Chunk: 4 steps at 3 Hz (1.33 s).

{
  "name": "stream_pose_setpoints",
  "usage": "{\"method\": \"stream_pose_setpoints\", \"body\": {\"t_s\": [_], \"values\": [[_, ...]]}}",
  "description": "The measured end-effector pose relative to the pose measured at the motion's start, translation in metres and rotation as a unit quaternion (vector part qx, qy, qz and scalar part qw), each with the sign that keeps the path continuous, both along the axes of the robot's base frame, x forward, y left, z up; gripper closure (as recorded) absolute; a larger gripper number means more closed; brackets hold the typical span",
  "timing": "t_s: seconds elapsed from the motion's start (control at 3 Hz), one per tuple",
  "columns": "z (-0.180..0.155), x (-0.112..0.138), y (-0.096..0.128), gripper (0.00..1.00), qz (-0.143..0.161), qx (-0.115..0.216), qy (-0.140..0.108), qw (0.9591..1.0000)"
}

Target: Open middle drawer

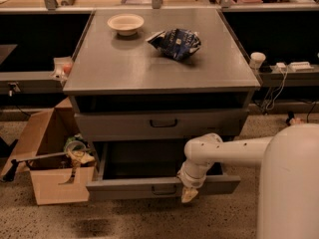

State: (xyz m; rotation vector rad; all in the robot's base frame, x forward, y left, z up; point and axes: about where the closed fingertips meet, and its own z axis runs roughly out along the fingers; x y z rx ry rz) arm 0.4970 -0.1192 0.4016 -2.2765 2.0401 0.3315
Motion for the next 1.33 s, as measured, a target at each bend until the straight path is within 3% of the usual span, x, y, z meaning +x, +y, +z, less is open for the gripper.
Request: {"method": "stream_pose_setpoints", "body": {"t_s": [0.33, 0.67, 1.0, 1.33], "values": [[0.001, -0.001, 0.0, 0.73, 0.001, -0.001, 0.002, 1.0], [0.006, -0.051, 0.002, 1.0, -0.003, 0.002, 0.037, 0.9993], [0.006, -0.05, 0.002, 1.0, -0.003, 0.002, 0.037, 0.9993], [0.006, -0.05, 0.002, 0.82, -0.003, 0.002, 0.037, 0.9993]]}}
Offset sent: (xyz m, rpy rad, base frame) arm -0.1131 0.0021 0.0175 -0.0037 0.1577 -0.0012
